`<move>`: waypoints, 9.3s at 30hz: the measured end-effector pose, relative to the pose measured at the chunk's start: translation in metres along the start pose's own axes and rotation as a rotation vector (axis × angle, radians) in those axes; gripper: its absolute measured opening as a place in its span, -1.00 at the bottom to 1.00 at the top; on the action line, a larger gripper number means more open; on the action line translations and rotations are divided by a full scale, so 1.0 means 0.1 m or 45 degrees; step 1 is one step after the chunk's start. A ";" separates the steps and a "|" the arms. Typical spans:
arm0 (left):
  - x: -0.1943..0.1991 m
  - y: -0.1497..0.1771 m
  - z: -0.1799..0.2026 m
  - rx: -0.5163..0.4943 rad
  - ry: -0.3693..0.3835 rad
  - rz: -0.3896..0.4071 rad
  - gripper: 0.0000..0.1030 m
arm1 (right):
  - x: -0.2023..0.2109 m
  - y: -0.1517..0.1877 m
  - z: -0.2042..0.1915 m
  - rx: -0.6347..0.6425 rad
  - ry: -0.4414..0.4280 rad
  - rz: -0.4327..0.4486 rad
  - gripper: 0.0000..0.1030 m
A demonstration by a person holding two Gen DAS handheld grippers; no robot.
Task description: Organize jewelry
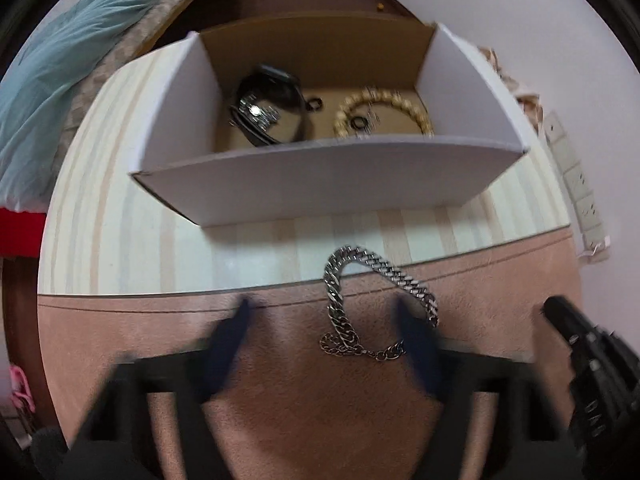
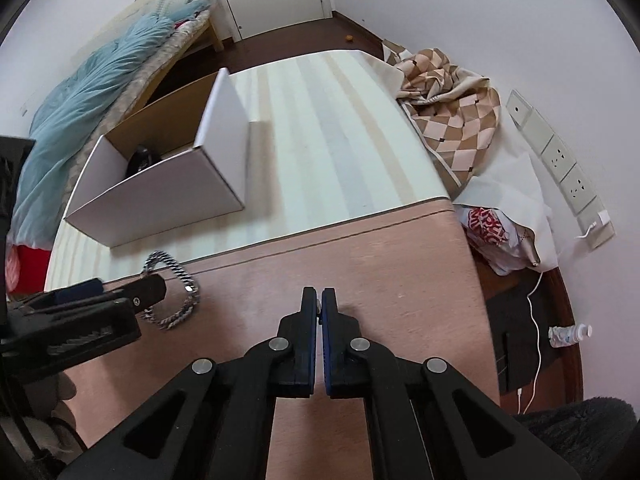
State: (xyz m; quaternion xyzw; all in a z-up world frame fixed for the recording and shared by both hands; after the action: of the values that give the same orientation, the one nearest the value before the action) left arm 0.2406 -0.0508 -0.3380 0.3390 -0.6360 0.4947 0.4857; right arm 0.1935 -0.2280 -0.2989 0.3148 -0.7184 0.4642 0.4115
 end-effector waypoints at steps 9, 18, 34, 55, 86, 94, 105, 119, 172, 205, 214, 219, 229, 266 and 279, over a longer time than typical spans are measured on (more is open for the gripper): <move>0.14 0.02 -0.01 -0.005 0.043 0.097 -0.91 | 0.09 -0.04 -0.04 -0.029 -0.064 0.004 -0.95; 0.78 0.11 -0.33 0.055 0.140 0.222 -0.97 | 0.42 -0.10 -0.35 -0.012 -0.192 0.028 -0.95; 1.82 -0.57 -0.60 -0.095 0.188 0.435 -0.86 | 1.09 -0.74 -1.12 0.076 -0.397 0.140 -0.95; 0.11 0.40 -0.12 -0.199 0.028 0.076 0.15 | 0.24 -0.08 -0.30 -0.090 -0.213 -0.058 -0.95; 0.07 0.08 -0.31 -0.235 0.178 0.068 -0.04 | 0.51 -0.21 -0.44 -0.093 -0.295 -0.016 -0.95; 0.08 0.02 0.01 -0.466 0.106 0.160 -0.72 | 0.39 -0.17 -0.34 -0.109 -0.266 -0.047 -0.95; 0.32 0.23 -0.15 -0.237 0.266 0.227 -0.81 | 0.50 -0.22 -0.38 -0.111 -0.305 -0.032 -0.95; 1.63 -0.43 -0.51 -0.089 0.330 0.508 -0.81 | 0.80 -0.68 -0.97 -0.014 -0.444 0.029 -0.95; 1.12 -0.25 -1.22 0.161 -0.192 0.200 0.99 | 0.41 -0.83 -1.14 0.292 0.106 -0.039 0.97; 3.59 0.63 -0.73 0.175 -0.208 0.552 0.99 | 3.35 -0.32 -1.17 0.307 -0.075 0.369 0.97; 3.49 0.47 -0.81 0.184 -0.238 0.531 0.99 | 3.13 -0.46 -1.21 0.289 -0.049 0.336 1.00; 3.34 0.29 -0.87 0.178 -0.260 0.497 0.99 | 2.90 -0.61 -1.27 0.292 -0.019 0.310 1.00; 3.00 0.05 -0.92 0.155 -0.262 0.413 0.99 | 2.53 -0.84 -1.30 0.288 0.031 0.259 1.00; 2.82 -0.02 -0.92 0.130 -0.250 0.374 0.99 | 2.34 -0.85 -1.28 0.290 0.042 0.199 1.00; 2.89 -0.02 -0.86 0.135 -0.222 0.379 0.99 | 2.35 -0.86 -1.27 0.289 0.045 0.199 1.00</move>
State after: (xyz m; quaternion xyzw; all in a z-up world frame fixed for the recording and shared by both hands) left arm 0.1807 0.0452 -0.0589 0.3078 -0.6918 0.5629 0.3315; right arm 0.1943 -0.1582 -0.0274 0.2942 -0.6763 0.5787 0.3483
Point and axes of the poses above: each gripper's, at about its wrist camera, not at the fingertips, and x roughly against the way its jaws point, z to its right, y to its underside, the point moved 8 cm from there along -x, roughly the way its jaws point, and after that the axes turned 14 degrees about -x, right-handed, at the moved point
